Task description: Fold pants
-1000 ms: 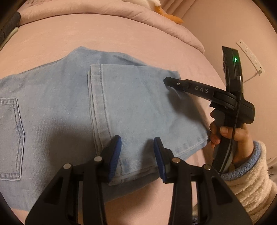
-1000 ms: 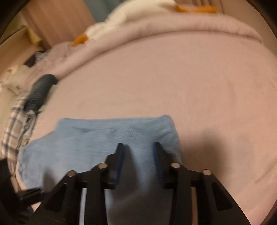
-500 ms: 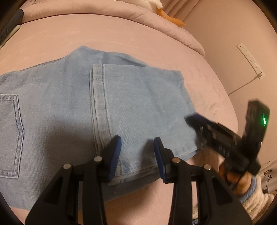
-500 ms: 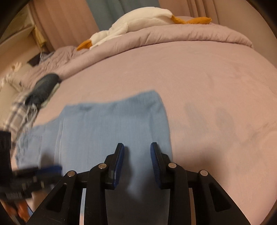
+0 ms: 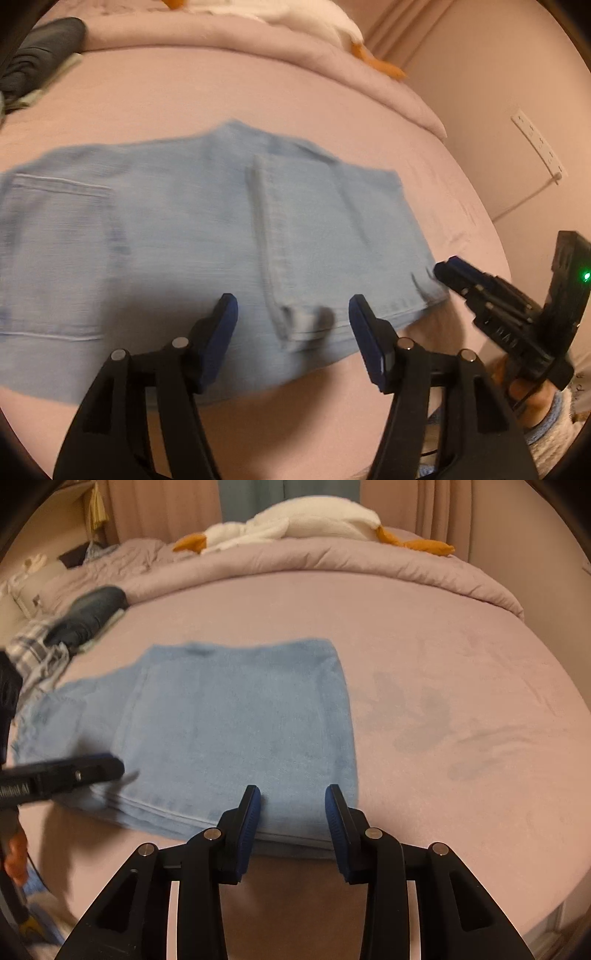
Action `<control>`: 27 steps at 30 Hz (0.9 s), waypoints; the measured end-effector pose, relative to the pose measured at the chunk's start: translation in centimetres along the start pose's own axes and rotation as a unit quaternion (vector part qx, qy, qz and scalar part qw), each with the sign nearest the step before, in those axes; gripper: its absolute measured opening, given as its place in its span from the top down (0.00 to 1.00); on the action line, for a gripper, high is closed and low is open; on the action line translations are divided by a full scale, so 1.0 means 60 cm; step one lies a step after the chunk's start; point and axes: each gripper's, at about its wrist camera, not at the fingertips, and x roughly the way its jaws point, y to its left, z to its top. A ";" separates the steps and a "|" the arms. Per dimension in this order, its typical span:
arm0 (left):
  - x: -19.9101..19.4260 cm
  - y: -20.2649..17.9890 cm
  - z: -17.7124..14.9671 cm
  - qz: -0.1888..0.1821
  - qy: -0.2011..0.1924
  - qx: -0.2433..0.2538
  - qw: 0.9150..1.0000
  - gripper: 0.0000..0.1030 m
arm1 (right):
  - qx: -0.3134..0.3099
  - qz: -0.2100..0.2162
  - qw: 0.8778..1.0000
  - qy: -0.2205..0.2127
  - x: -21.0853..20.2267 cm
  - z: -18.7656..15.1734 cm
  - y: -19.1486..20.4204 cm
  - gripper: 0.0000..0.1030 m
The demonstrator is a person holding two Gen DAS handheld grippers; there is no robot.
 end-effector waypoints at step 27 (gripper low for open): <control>-0.212 0.221 -0.128 -0.006 -0.131 -0.196 0.972 0.41 | -0.113 0.066 0.991 0.013 0.068 0.056 0.232 0.61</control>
